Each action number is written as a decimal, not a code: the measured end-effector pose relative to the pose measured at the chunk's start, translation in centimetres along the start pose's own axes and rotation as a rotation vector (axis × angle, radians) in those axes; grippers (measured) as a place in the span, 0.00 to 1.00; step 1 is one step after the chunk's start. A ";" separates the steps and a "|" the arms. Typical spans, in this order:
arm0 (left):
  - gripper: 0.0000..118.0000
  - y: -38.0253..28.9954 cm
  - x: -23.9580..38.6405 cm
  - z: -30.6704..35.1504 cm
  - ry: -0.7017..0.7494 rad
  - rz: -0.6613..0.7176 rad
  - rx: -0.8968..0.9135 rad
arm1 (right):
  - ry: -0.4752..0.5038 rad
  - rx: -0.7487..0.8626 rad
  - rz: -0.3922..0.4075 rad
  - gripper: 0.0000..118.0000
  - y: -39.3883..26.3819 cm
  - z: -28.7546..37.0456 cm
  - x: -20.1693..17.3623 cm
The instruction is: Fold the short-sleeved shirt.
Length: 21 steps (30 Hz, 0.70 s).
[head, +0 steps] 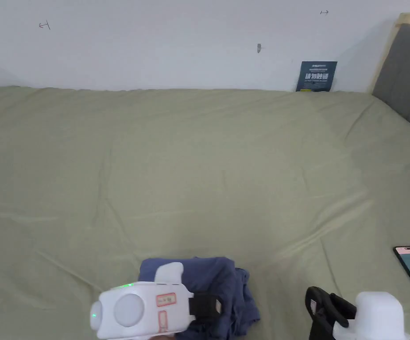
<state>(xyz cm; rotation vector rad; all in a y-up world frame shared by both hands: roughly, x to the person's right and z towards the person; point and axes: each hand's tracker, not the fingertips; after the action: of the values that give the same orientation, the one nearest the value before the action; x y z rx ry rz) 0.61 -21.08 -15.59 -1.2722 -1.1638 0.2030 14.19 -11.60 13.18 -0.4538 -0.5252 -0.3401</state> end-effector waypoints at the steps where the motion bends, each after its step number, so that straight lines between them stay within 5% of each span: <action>1: 0.17 -0.5 0.7 -1.0 0.026 -0.028 -0.022 | 0.003 -0.005 0.004 0.00 0.2 -0.2 -0.2; 3: 0.17 -1.0 1.1 -3.1 0.077 -0.054 -0.036 | 0.018 -0.016 0.011 0.00 0.6 -0.6 -0.9; 8: 0.17 -0.7 0.3 -0.6 -0.058 -0.048 0.035 | 0.149 -0.109 0.032 0.00 1.7 -4.1 -3.0; 12: 0.18 -0.8 -1.3 5.7 0.004 -0.070 0.115 | 0.345 -0.276 -0.062 0.00 0.3 -10.1 -3.7; 13: 0.26 -1.0 -1.6 7.2 0.011 -0.059 0.124 | 0.396 -0.330 -0.103 0.00 -0.4 -12.0 -3.7; 14: 0.45 -0.8 -2.4 8.5 0.024 -0.058 0.132 | 0.454 -0.386 -0.161 0.00 -0.9 -13.0 -3.8; 15: 0.77 -0.7 -3.2 9.4 0.044 -0.060 0.143 | 0.474 -0.413 -0.208 0.00 -1.6 -14.1 -3.5; 16: 0.91 -0.6 -4.1 10.3 0.070 -0.063 0.151 | 0.455 -0.444 -0.230 0.00 -2.3 -15.0 -3.2; 19: 0.94 -0.1 -7.2 11.8 0.101 0.012 0.167 | 0.214 -0.476 -0.179 0.00 -3.9 -16.5 -1.9; 21: 0.94 0.4 -10.2 11.3 0.065 0.115 0.148 | 0.200 -0.479 -0.292 0.00 -4.5 -16.8 -0.2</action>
<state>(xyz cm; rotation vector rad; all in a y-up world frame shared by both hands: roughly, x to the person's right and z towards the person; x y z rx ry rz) -12.55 -20.80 -23.33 -1.2070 -1.0028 0.3247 18.85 -23.66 1.61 -0.7985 -0.3093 -0.7919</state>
